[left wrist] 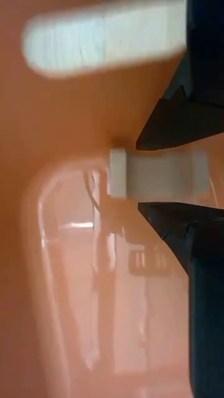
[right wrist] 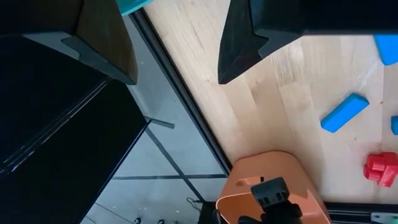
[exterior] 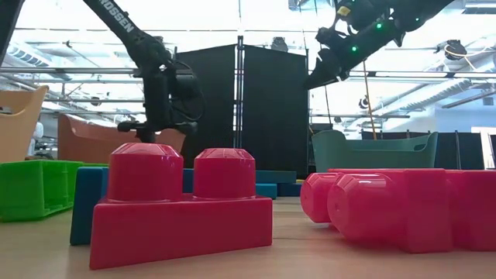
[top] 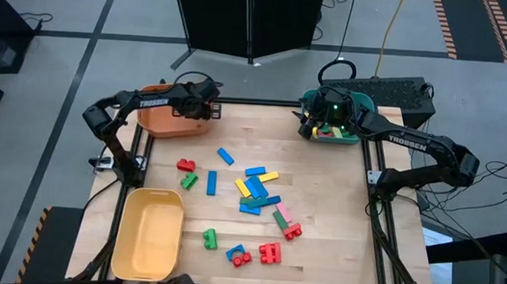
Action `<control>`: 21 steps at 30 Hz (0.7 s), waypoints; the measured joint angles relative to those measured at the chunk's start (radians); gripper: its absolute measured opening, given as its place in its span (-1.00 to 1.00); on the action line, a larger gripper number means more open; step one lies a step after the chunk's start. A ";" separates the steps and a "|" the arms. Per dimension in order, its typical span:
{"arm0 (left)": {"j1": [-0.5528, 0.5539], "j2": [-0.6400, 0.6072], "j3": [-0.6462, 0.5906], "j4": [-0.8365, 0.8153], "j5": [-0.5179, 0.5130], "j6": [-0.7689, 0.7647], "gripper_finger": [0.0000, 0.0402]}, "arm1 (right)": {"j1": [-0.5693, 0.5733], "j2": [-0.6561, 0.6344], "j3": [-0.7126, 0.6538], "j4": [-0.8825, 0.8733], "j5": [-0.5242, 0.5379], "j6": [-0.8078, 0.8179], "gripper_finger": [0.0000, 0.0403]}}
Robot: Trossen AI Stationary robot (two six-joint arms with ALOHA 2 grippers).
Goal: Sort blocks by size
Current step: Put the brown arch block into the blue bin
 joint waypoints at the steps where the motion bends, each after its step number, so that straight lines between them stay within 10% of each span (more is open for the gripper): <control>1: 0.005 0.000 0.000 -0.014 0.000 0.000 -0.30 | 0.000 0.000 0.000 0.000 0.000 -0.001 0.04; 21: -0.011 -0.004 -0.140 0.262 0.353 -0.028 -0.30 | 0.002 0.000 0.000 0.002 0.000 -0.039 0.04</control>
